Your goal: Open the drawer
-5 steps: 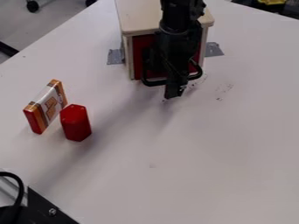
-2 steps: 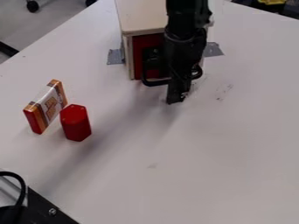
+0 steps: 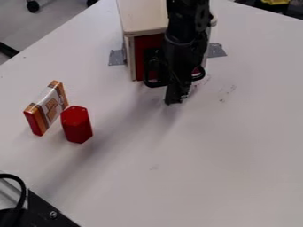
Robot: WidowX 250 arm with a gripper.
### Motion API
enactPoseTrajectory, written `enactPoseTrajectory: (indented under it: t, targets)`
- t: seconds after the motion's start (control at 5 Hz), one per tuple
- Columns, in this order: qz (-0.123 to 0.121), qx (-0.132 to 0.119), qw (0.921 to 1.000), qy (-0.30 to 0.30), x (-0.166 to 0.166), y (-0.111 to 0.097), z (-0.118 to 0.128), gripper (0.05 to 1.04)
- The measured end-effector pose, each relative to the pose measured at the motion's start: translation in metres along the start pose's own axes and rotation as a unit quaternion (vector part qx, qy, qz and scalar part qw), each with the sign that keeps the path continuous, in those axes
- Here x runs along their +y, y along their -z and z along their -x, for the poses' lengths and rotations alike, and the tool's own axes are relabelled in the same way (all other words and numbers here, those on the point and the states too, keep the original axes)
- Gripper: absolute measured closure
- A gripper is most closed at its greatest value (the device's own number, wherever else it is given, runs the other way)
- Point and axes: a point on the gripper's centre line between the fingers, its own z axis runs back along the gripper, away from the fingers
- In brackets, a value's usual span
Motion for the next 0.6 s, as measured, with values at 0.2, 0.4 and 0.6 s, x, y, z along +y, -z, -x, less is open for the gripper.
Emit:
enactPoseTrajectory:
  t: [0.2, 0.4, 0.6]
  targets:
    - [-0.003, -0.003, 1.0, -0.003, 0.0053, 0.0007, -0.0011, 0.695]
    - [-0.002, -0.002, 1.0, -0.009, 0.0069, 0.0015, 0.0005, 0.913]
    - [0.0, -0.002, 1.0, -0.008, 0.0064, 0.0011, 0.0005, 0.975]
